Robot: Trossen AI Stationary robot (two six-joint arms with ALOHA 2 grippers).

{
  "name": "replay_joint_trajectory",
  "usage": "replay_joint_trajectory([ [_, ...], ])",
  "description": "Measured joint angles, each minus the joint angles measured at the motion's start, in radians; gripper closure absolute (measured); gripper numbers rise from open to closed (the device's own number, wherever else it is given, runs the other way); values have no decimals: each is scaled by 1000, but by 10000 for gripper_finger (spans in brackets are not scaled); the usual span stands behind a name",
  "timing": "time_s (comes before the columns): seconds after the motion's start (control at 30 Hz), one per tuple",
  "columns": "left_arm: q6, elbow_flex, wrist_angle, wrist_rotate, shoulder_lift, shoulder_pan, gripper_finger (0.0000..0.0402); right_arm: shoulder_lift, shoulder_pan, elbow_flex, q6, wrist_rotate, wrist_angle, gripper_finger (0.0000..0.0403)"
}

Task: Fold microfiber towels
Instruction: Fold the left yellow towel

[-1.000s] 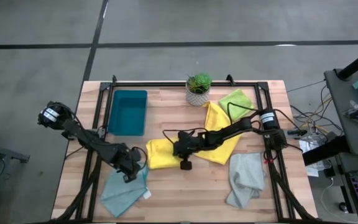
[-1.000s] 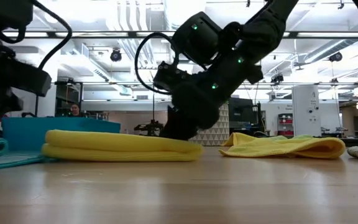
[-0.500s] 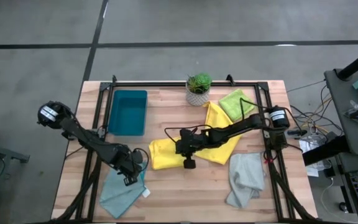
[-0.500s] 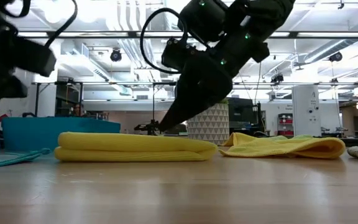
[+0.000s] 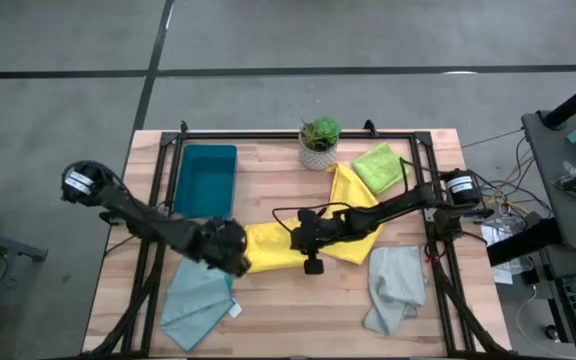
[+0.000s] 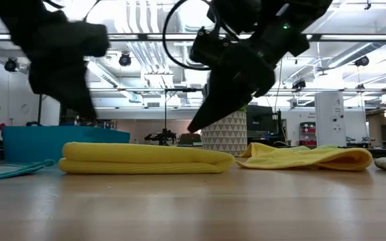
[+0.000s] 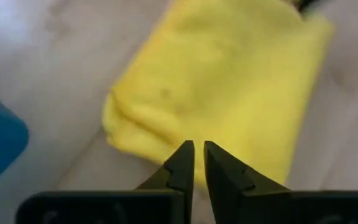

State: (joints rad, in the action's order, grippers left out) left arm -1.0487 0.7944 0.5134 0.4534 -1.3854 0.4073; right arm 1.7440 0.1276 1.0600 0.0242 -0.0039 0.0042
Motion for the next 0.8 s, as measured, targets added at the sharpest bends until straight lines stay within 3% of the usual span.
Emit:
replay_joint_trajectory([
  [0.4, -150, -10, -16, -15, -10, -184, 263, -86, -1, -160, 115, 7, 169, 394],
  [0.8, -115, -10, -75, -7, -130, -205, 256, -87, -1, -183, 135, 7, 219, 394],
])
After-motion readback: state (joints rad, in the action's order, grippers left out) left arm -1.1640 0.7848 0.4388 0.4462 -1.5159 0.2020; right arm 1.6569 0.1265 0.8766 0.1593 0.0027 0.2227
